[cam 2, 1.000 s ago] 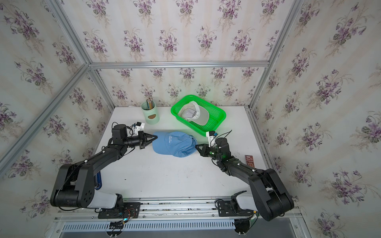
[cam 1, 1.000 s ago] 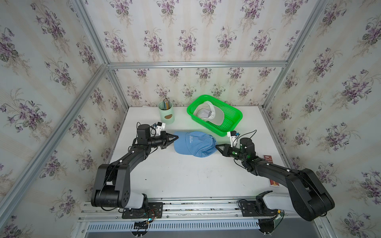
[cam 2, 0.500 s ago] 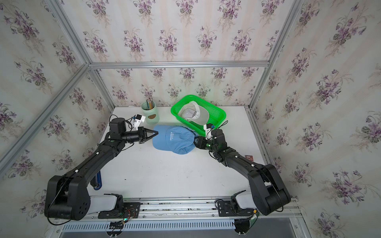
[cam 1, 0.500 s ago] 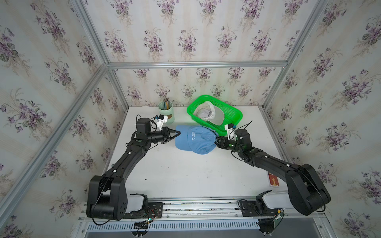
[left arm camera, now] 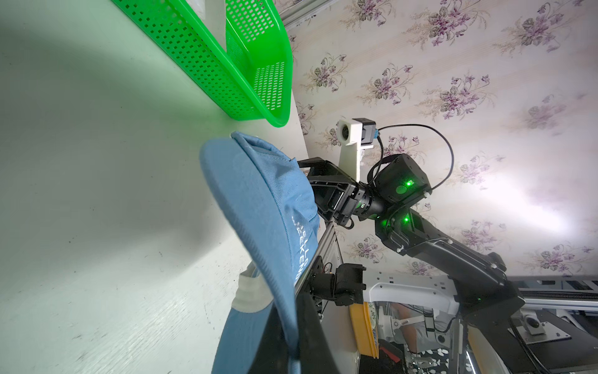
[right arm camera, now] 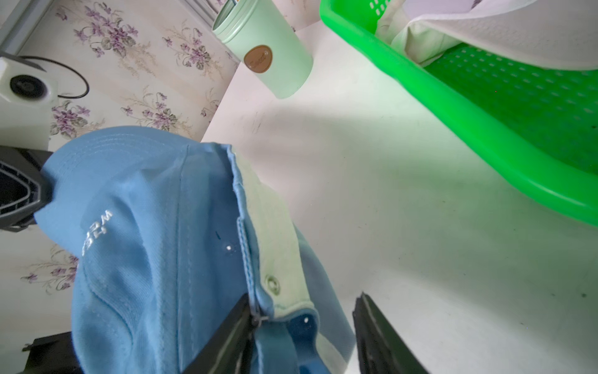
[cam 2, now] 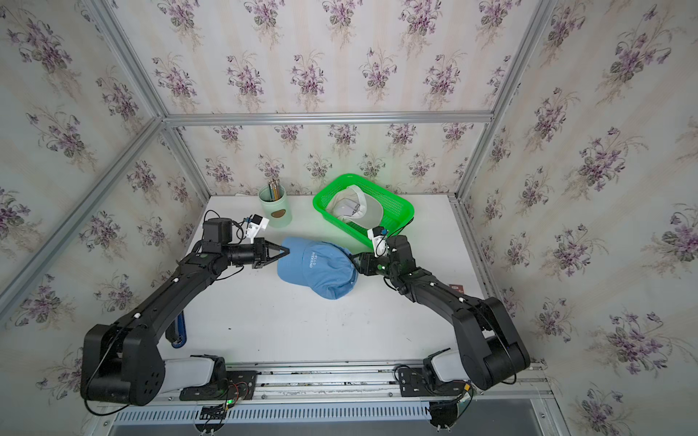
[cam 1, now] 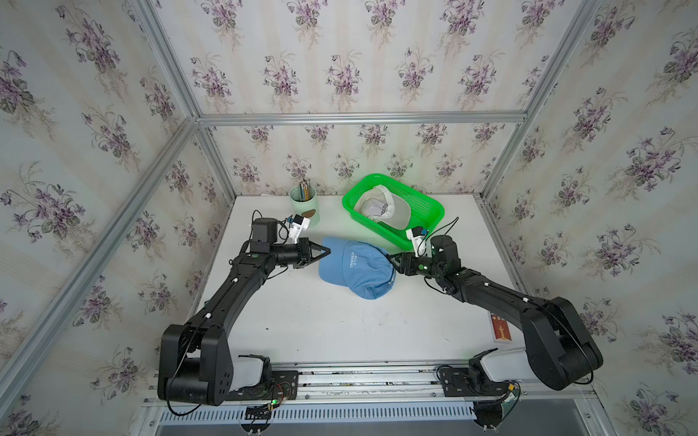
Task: Turn the baseball cap inside out
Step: Turn over the baseball cap.
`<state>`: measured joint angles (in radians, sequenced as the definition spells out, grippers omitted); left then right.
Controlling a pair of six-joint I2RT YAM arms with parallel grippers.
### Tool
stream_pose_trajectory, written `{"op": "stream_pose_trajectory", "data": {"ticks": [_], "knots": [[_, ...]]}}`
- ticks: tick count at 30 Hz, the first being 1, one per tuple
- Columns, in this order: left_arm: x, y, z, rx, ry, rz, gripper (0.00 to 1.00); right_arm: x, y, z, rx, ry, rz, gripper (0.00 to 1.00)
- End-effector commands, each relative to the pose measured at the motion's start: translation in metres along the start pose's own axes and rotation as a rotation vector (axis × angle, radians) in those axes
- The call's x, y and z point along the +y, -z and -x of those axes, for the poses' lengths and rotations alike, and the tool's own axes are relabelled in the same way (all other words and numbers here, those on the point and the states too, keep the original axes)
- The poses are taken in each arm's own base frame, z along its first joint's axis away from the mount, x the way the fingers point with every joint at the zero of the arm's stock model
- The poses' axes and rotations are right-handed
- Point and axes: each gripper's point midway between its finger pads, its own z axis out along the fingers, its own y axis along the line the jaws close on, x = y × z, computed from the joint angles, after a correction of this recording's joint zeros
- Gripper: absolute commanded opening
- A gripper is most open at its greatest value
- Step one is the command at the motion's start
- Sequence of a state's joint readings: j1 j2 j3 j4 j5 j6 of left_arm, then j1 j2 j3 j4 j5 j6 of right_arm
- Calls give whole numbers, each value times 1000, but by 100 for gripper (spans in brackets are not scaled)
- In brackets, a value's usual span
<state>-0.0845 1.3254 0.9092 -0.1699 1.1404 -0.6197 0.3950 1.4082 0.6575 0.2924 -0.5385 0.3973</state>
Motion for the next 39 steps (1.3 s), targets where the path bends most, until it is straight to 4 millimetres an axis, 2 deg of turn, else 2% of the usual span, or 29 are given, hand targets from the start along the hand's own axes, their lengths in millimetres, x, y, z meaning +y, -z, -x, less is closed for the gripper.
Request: {"op": "stream_pose_trajectory", "data": {"ticks": [1,6,10,13,19,23,31,36,39], "knots": [[-10,2,3,3,-44,-28,0,7,0,-9,39,11,53,53],[-16,6,1,26,-79,-11,0,7,3,-11,29,27,48,47],[-23,8,-4,48,-104,-53,0,19,9,-8,1,44,113,31],[-26,8,-5,57,-105,-92,0,30,17,-7,-30,42,205,23],[-35,11,0,49,-121,-123,0,35,46,1,-106,-35,400,13],[-41,11,6,34,-121,-168,0,52,61,12,-144,-39,529,12],[-50,11,14,10,-136,-233,0,104,101,38,-205,-15,797,12],[-68,22,27,-29,-164,-279,0,107,104,46,-204,-3,798,13],[-78,33,39,-64,-157,-315,0,85,98,51,-221,-51,711,16]]}}
